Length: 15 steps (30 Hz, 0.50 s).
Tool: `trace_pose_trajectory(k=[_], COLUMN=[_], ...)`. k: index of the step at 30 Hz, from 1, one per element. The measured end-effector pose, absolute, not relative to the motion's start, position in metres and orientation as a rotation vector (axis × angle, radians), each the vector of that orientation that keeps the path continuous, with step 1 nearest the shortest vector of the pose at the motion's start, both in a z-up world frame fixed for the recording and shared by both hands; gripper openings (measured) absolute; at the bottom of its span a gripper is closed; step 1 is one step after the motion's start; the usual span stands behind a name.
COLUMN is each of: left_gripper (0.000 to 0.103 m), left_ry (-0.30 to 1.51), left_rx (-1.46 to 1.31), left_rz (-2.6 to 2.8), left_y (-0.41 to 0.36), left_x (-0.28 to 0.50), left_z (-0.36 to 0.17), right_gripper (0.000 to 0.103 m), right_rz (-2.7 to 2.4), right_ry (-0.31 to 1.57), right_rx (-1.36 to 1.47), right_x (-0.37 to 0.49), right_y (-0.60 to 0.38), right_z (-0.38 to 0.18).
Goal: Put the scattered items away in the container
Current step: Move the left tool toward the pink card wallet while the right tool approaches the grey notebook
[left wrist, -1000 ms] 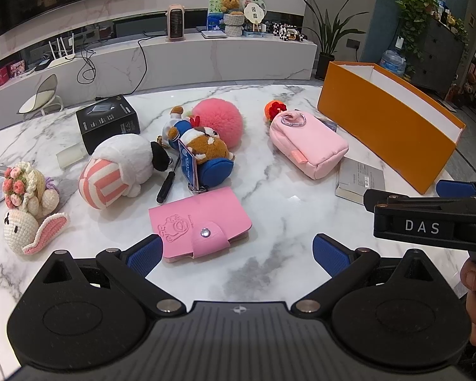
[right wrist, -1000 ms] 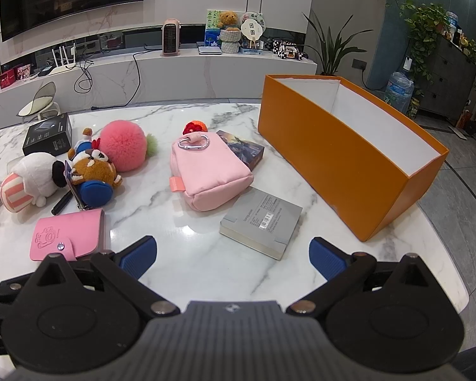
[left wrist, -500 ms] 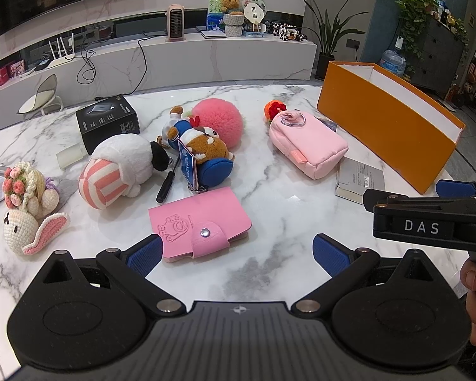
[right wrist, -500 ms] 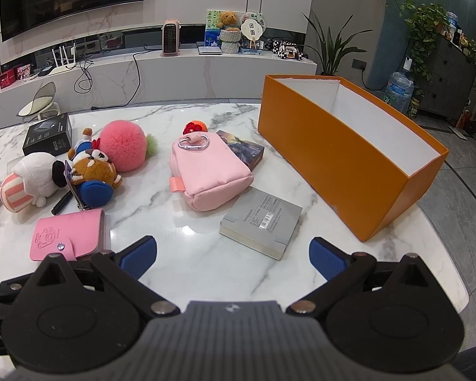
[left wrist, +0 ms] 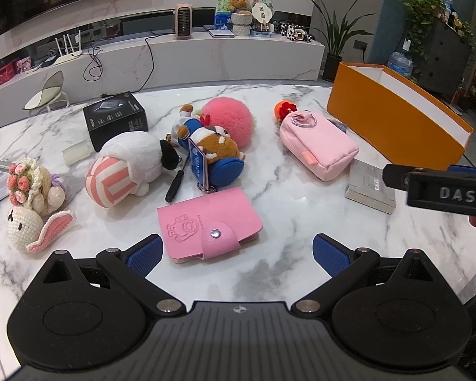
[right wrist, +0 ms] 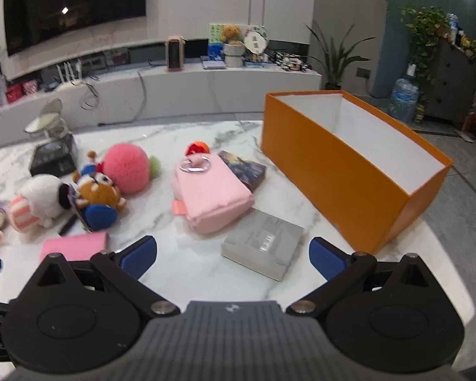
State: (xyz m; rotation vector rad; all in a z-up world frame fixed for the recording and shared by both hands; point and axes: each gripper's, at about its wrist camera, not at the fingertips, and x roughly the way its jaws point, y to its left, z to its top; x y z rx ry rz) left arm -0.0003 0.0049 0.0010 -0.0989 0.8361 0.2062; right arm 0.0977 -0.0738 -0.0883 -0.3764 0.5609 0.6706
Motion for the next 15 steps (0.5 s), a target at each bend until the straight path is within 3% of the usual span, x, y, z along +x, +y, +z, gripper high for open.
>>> trace_pose_trajectory(k=[15], left_gripper=[0.103], left_ry=[0.789], left_rx=[-0.166], left_rz=[0.26], left_y=[0.027], left_x=[0.02], left_z=[-0.031], right_gripper=[0.103], right_rz=[0.717], right_ry=[0.64], right_rx=[-0.335], right_x=[0.128], right_y=[-0.09], right_z=[-0.106])
